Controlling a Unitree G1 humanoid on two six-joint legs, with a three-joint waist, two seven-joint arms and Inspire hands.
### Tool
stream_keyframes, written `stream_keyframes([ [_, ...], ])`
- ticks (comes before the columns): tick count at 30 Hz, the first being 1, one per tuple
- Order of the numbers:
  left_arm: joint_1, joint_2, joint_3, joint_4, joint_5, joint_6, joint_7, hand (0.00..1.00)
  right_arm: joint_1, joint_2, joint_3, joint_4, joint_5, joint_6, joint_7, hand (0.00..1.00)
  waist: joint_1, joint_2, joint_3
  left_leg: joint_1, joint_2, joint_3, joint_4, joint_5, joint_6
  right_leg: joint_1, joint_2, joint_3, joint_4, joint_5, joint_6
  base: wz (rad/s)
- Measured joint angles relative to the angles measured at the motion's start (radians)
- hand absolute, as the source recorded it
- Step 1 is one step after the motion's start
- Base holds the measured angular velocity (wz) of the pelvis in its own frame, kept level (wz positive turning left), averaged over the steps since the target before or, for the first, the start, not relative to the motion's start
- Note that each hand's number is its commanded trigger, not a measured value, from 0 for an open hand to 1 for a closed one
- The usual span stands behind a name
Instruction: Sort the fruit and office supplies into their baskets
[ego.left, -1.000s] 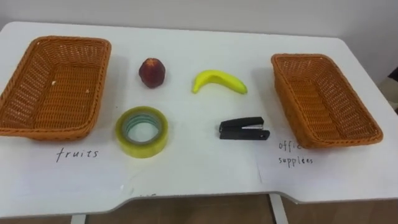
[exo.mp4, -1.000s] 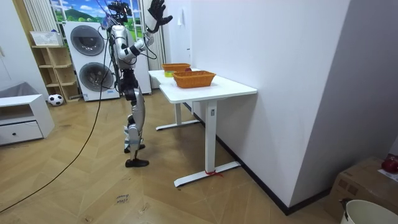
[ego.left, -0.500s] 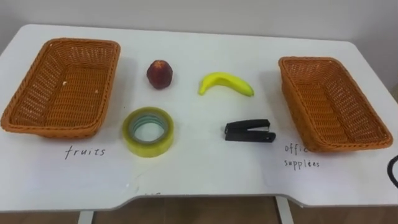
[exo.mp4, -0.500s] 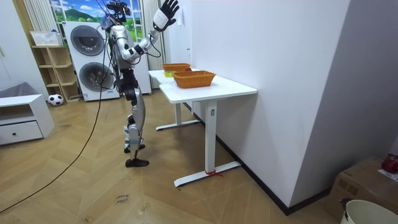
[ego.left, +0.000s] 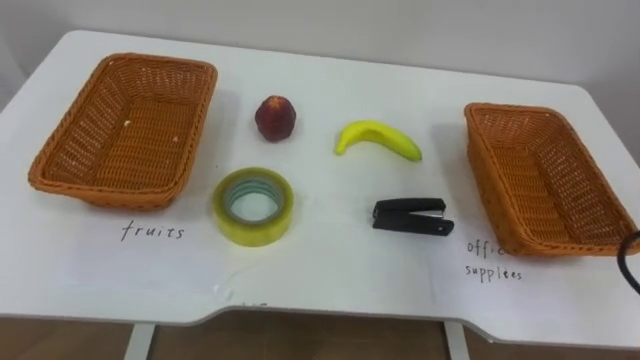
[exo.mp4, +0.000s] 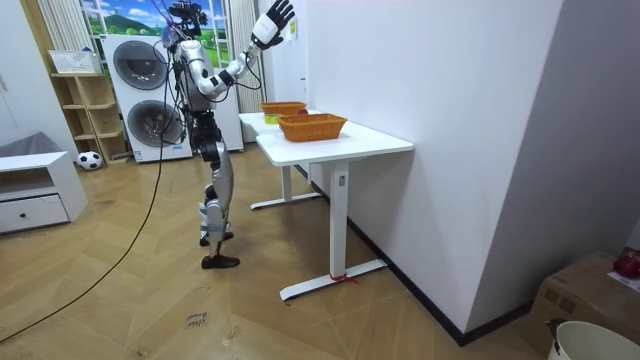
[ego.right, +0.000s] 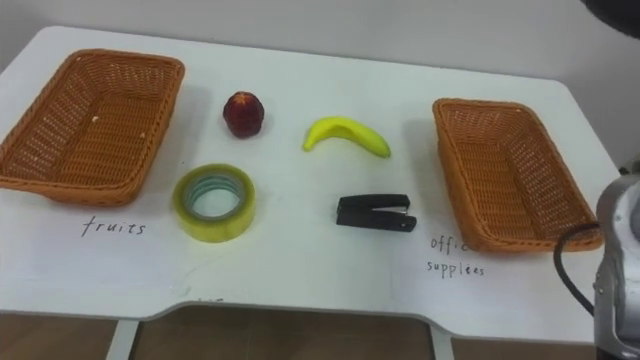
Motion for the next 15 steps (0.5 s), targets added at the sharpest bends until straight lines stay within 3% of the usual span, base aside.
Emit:
stream_keyframes([
  [9,-0.015,0.006,-0.005,-0.002,0.0,0.018,-0.036,0.0,-0.002,-0.024,0.069,0.071,-0.025,0.068,0.126,0.0,0.004,0.001,0.0002,-0.009,-0.001,-0.014,0.006,0.0,0.0,-0.003,0.0,-0.003,0.0,0.0,0.0,0.02],
  [15,-0.02,0.013,-0.007,-0.002,0.0,0.024,-0.042,0.0,-0.002,-0.067,0.072,0.071,-0.082,0.095,0.212,0.0,0.019,-0.002,-0.0035,-0.02,-0.002,-0.02,0.014,0.0,0.0,-0.011,-0.001,-0.006,-0.001,0.0,0.0,0.02],
])
